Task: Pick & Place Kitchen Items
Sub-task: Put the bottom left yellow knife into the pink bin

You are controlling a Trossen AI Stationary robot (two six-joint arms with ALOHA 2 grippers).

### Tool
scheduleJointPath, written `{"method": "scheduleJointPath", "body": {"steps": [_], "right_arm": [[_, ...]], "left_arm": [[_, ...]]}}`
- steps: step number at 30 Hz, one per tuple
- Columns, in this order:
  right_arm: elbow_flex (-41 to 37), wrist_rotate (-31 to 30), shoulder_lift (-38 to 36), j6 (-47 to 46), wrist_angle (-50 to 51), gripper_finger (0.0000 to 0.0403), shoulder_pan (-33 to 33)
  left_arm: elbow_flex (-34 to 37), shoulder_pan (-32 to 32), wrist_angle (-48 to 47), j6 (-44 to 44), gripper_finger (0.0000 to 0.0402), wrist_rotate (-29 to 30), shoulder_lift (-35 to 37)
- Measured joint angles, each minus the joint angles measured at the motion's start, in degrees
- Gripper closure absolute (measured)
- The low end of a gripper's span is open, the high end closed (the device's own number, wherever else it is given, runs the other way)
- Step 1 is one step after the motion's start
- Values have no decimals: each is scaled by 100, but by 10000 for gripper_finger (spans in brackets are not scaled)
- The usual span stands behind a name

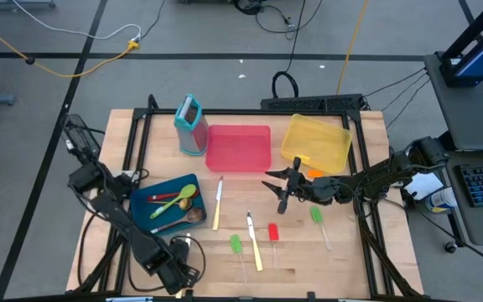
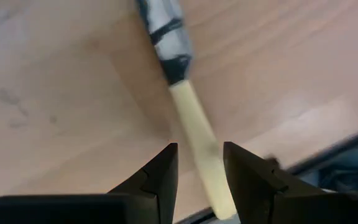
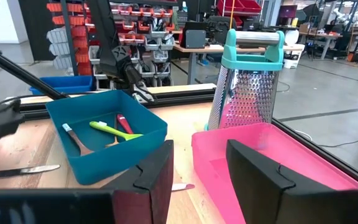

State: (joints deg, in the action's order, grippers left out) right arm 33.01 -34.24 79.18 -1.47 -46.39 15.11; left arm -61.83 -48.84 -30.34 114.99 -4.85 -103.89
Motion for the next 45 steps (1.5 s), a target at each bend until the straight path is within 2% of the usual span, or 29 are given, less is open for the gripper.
{"method": "scheduleJointPath", "body": {"steps": [7,16,19,24,29,32,36,40,45], "right_arm": [[0,0,0,21,-1,262,-2],[0,0,0,21,0,263,0],[0,0,0,21,-1,263,-1],[0,0,0,21,0,263,0],[0,0,0,21,0,263,-1],[0,0,0,22,0,263,-2],[0,0,0,21,0,263,-2],[0,0,0,21,0,263,-2],[0,0,0,59,-3,263,0]], "left_arm": [[-27,7,45,517,270,-179,-213],[-21,7,-213,718,272,-288,-228],[-19,7,-245,711,290,-294,-230],[-13,7,-257,683,348,-289,-238],[-12,31,-364,663,354,-234,-241],[-14,91,-391,441,353,-149,-243],[-14,236,-355,-104,330,-48,-246],[-10,391,-386,-716,333,32,-246],[-10,437,-521,-1516,348,652,-244]]}}
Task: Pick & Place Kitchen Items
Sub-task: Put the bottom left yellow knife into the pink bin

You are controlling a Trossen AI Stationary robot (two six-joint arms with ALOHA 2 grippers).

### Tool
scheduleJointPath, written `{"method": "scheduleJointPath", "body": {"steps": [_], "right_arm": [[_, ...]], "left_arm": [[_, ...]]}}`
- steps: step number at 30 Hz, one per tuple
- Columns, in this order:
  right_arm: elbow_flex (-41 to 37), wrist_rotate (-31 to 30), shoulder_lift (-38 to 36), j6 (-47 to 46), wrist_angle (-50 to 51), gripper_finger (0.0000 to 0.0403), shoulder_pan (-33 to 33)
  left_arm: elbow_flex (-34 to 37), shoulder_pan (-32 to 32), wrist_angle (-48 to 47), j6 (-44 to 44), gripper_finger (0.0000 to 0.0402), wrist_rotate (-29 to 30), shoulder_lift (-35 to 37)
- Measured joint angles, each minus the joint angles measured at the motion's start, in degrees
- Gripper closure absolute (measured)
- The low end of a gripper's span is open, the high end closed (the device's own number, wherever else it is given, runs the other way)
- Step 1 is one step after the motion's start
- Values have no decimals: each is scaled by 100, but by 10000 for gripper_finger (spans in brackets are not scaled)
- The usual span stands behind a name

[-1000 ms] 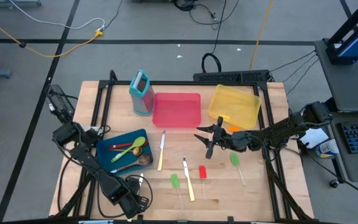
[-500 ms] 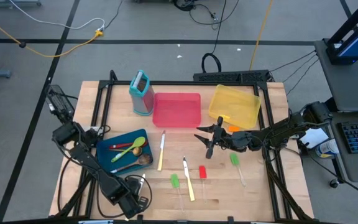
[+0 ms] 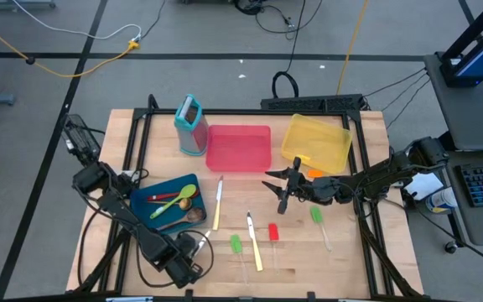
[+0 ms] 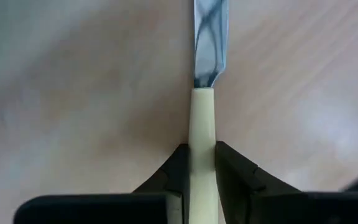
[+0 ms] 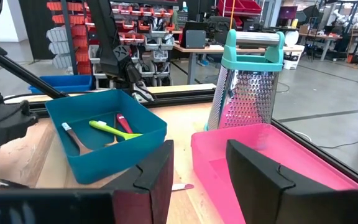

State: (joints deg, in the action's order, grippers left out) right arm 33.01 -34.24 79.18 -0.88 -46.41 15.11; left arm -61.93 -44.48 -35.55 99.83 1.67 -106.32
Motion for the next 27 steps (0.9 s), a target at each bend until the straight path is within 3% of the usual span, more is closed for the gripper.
{"method": "scheduleJointPath", "body": {"steps": [10,18,27], "right_arm": [[0,0,0,6,0,263,-2],[0,0,0,6,0,263,-6],[0,0,0,6,-1,263,-6]], "left_arm": [[42,144,-71,-1055,331,1636,91],[42,578,178,-2050,329,1859,149],[22,1259,1187,-3907,328,2239,163]]}}
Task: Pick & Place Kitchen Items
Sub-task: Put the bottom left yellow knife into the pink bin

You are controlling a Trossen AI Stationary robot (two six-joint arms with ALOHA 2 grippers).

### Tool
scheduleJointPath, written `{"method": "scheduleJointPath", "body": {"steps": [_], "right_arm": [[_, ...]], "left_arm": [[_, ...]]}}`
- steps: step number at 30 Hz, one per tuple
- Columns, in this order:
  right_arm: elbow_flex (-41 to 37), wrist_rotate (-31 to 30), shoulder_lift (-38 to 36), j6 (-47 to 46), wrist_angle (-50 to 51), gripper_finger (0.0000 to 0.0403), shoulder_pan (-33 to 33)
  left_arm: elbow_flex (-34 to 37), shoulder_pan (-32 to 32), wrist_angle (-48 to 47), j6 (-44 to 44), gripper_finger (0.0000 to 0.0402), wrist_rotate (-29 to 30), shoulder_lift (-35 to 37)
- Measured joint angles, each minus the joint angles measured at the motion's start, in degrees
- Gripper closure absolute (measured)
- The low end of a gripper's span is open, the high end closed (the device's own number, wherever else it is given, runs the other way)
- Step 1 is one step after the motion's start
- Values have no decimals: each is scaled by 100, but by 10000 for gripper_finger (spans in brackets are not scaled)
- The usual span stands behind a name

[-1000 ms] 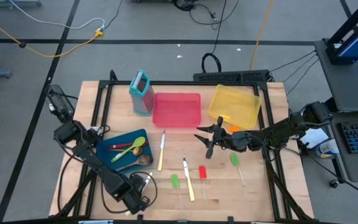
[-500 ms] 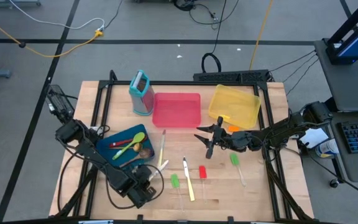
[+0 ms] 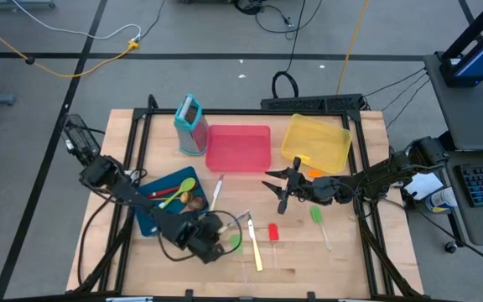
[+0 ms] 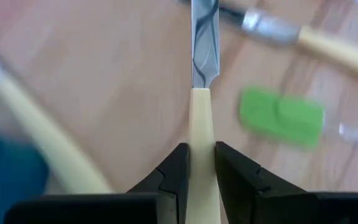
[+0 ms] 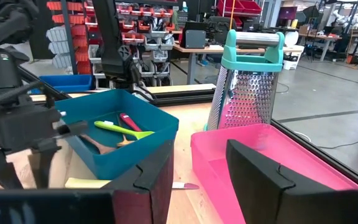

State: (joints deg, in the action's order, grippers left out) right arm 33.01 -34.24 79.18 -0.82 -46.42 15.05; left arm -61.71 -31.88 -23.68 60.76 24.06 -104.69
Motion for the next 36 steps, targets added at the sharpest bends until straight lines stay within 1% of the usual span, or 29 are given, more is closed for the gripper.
{"method": "scheduleJointPath", "body": {"steps": [3,7,11,15,22,26,29,36], "right_arm": [[0,-1,0,0,0,263,-1],[0,0,0,0,-2,263,-1],[0,-2,0,0,0,263,-2],[0,-2,0,38,0,263,-2],[0,-13,0,261,0,263,45],[0,-13,0,262,1,263,46],[0,-9,0,262,20,264,46],[-2,-4,0,-14,212,264,44]], "left_arm": [[0,269,471,-617,328,58,3],[-7,583,1133,-1602,328,-53,7],[-104,890,1163,-2374,328,-101,7],[-468,1262,680,-2906,328,-142,7],[-1365,1832,-823,-3865,328,-151,9],[-1580,2214,-1487,-4122,328,-148,18],[-1659,2573,-1703,-4392,328,-105,18],[-1674,3586,-1602,-5394,328,-146,18]]}}
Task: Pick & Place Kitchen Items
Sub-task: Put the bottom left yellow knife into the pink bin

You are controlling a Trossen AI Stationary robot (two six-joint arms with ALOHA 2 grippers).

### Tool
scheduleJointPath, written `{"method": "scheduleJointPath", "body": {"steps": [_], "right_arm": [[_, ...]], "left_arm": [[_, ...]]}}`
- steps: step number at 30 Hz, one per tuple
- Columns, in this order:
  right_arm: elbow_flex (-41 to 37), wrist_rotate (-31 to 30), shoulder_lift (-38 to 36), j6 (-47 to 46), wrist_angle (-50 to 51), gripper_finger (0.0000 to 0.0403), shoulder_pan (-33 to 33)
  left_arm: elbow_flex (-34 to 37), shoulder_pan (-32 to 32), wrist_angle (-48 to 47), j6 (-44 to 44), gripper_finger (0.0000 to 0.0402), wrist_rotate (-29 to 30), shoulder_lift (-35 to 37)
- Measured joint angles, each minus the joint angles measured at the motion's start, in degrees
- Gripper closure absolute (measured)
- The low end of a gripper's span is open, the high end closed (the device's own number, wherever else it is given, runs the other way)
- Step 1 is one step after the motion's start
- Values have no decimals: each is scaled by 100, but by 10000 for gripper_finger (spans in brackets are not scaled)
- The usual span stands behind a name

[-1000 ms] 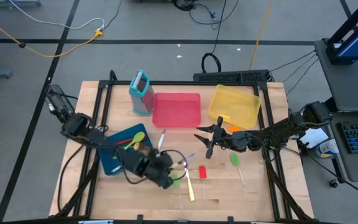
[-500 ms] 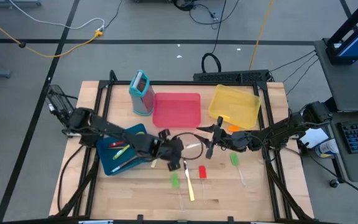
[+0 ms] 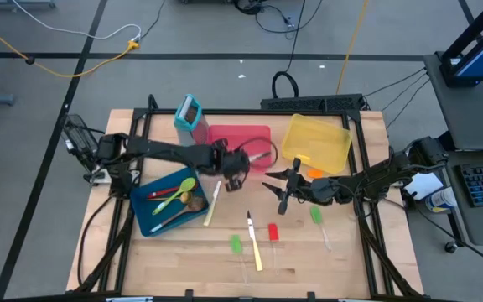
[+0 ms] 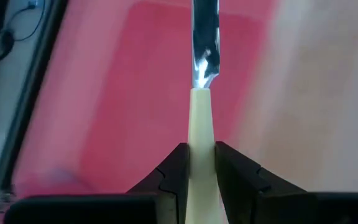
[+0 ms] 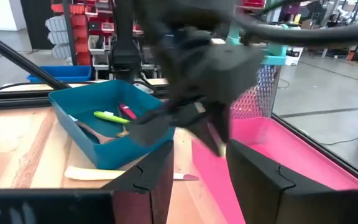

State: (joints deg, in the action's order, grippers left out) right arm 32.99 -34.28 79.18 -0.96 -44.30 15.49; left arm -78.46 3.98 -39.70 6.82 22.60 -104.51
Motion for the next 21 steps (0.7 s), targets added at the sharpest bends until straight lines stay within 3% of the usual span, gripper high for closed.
{"method": "scheduleJointPath", "body": {"steps": [6,11,21], "right_arm": [[0,1,0,-6,-1,264,0],[0,1,0,-8,1,264,0],[0,1,0,-8,3,264,0]], "left_arm": [[2,798,69,-748,328,-206,0],[2,1245,113,-1238,328,-749,-42],[7,1481,89,-1277,328,-1405,-119]]}}
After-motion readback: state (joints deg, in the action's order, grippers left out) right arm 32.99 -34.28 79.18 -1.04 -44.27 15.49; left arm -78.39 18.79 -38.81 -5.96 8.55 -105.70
